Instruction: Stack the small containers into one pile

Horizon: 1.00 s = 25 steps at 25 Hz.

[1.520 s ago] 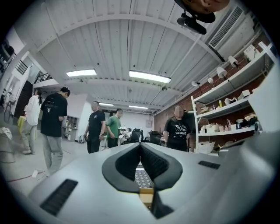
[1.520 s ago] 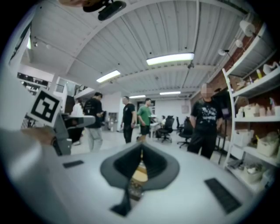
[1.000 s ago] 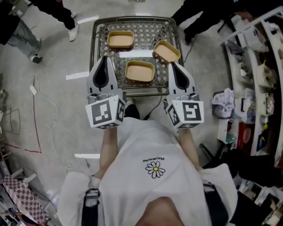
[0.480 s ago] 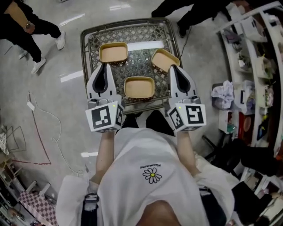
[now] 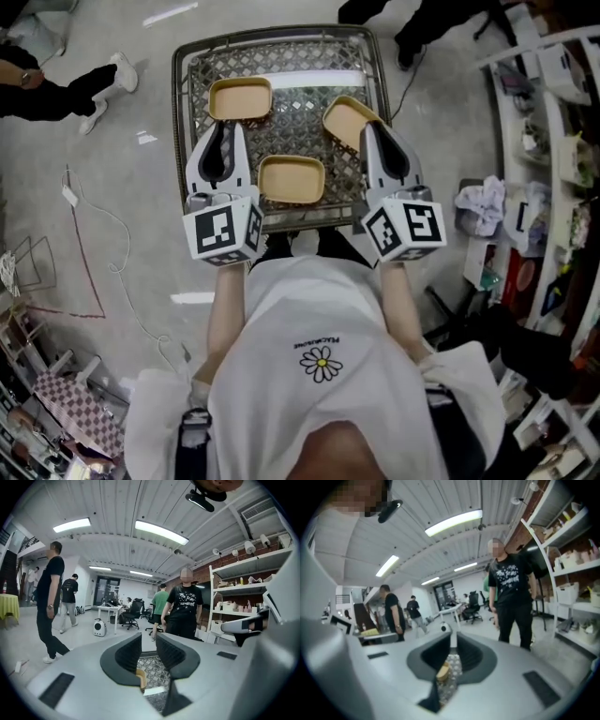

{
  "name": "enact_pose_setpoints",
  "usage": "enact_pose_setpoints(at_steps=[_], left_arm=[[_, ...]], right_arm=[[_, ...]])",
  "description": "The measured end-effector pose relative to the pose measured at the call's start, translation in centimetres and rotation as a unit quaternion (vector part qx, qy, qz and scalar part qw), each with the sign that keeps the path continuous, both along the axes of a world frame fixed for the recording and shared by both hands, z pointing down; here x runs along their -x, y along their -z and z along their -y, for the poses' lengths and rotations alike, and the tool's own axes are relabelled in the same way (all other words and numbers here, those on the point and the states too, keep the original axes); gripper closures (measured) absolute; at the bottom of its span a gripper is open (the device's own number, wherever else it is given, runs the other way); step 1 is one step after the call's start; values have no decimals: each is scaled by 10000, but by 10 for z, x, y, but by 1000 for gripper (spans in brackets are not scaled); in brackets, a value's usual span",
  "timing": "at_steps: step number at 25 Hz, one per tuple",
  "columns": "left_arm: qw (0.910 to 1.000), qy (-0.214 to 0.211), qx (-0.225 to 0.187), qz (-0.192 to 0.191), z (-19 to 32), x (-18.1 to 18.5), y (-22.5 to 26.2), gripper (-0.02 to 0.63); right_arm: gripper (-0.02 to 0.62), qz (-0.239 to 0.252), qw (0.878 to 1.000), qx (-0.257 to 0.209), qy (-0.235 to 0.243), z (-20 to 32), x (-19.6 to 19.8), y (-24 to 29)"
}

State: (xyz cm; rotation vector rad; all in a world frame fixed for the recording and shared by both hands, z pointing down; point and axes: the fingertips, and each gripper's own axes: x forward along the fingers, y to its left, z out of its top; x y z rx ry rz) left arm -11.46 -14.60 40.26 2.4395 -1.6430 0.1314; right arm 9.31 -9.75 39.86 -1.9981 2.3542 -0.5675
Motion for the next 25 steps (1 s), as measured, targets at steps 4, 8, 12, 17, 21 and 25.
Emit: enact_pose_setpoints(at_steps=[4, 8, 12, 17, 21, 25], left_arm=[[9992, -118, 384, -43, 7, -8, -21, 407], [9939, -213, 1069, 184, 0, -9, -69, 372], [9797, -388, 1930, 377, -16, -11, -133, 345], [9561, -491, 2825, 605, -45, -10, -201, 345], [9435, -499, 3161, 860, -61, -9, -238, 345], [9285, -443, 3584, 869, -78, -6, -265, 345]], right_arm=[[440, 440, 9980, 330, 323, 10, 6, -19], [428, 1170, 9879, 931, 421, 4, 12, -59], [426, 1135, 9757, 1807, 503, -6, 18, -127], [426, 1345, 9491, 2792, 557, -29, 29, -201], [426, 1389, 9314, 3331, 475, -47, 33, -241], [428, 1348, 9158, 3748, 511, -64, 42, -271]])
